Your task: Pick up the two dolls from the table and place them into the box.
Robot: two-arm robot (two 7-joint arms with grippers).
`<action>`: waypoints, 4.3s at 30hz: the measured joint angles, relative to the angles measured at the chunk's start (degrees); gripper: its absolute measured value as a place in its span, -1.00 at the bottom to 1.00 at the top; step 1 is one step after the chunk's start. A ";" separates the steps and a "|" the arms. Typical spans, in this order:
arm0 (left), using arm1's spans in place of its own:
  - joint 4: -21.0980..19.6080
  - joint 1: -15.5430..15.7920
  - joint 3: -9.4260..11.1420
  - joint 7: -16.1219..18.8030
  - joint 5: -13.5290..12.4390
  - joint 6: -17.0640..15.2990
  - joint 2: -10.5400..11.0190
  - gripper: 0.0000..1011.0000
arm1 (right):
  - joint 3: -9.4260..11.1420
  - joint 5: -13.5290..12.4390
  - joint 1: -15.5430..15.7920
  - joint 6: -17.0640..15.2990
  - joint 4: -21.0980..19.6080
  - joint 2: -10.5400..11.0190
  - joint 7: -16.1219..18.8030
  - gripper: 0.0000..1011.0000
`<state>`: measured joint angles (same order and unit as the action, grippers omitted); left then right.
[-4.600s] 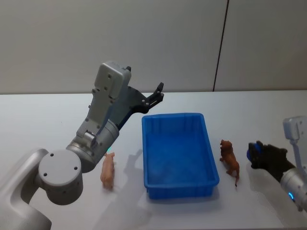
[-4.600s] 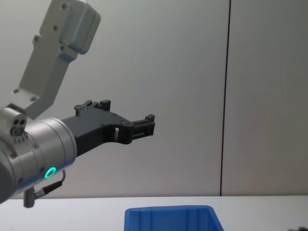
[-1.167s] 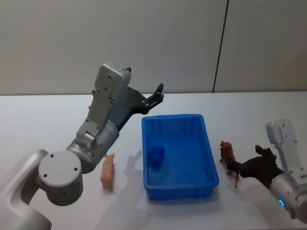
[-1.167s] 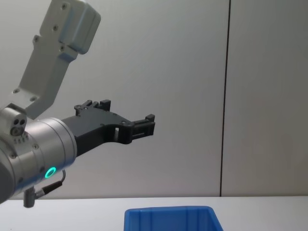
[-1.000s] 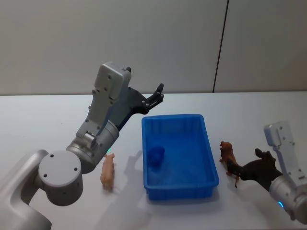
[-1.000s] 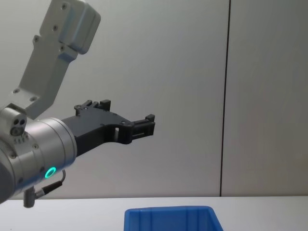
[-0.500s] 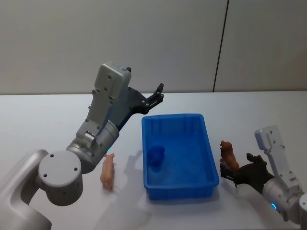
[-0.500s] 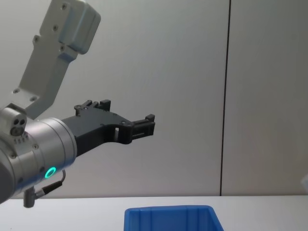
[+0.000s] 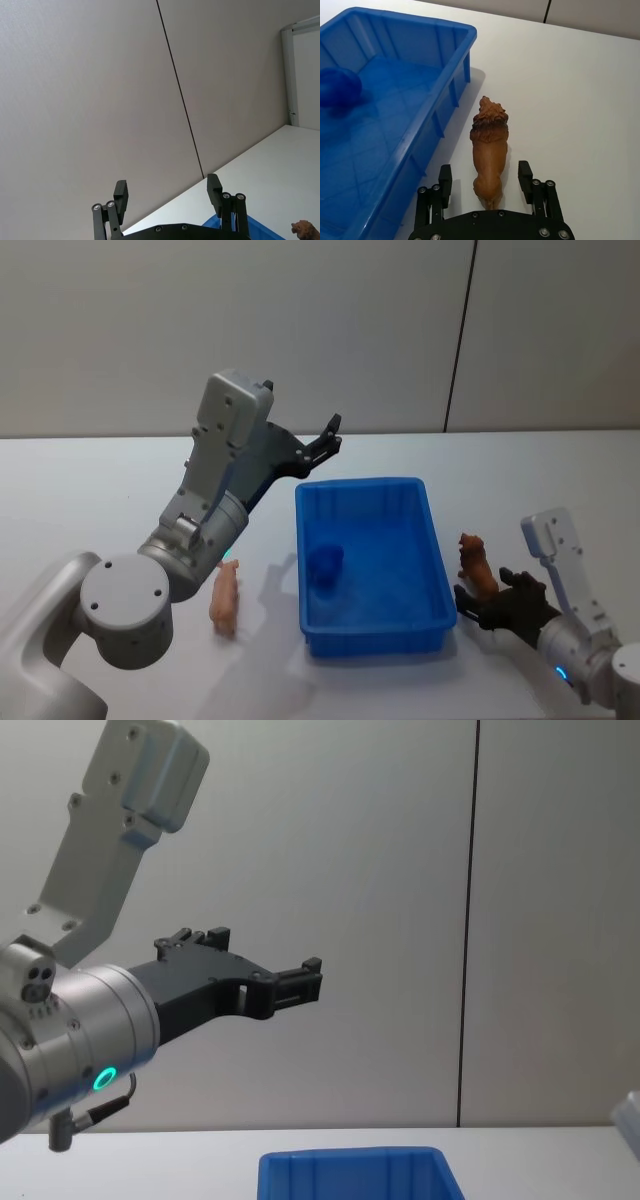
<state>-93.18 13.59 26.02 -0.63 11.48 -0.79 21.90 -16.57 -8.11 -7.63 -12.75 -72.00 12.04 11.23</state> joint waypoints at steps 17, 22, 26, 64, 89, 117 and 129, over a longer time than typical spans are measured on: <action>0.00 0.00 0.00 0.00 0.00 0.00 0.00 0.98 | -0.03 -0.45 -0.65 -0.49 1.32 -0.68 -1.89 -0.32; 0.00 0.00 0.00 0.00 0.00 0.00 0.00 0.98 | 0.00 -0.23 -0.55 0.64 0.30 -0.67 -2.11 -0.41; 0.00 0.00 0.00 0.00 0.00 0.00 0.00 0.98 | 0.00 0.16 -0.38 1.75 -0.88 -0.60 -2.10 -0.41; 0.00 0.00 0.00 0.00 0.00 0.00 0.00 0.98 | -3.83 2.88 -3.60 12.91 -6.21 -4.07 12.02 0.00; 0.00 0.00 0.00 0.00 0.00 0.00 0.00 0.98 | -3.16 1.26 -1.75 13.72 -6.86 -3.01 6.96 0.98; -0.88 -0.67 -0.32 1.28 0.67 -1.73 0.38 0.98 | 0.34 -3.91 5.68 19.36 -14.78 1.95 -5.02 0.98; -3.53 -3.08 -1.25 5.46 4.38 -7.19 1.67 0.98 | 0.65 -4.39 6.39 19.80 -15.46 2.39 -6.15 0.98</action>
<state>-96.71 10.51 24.78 4.83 15.86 -7.98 23.57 -15.92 -12.49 -1.24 7.05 -87.46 14.42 5.08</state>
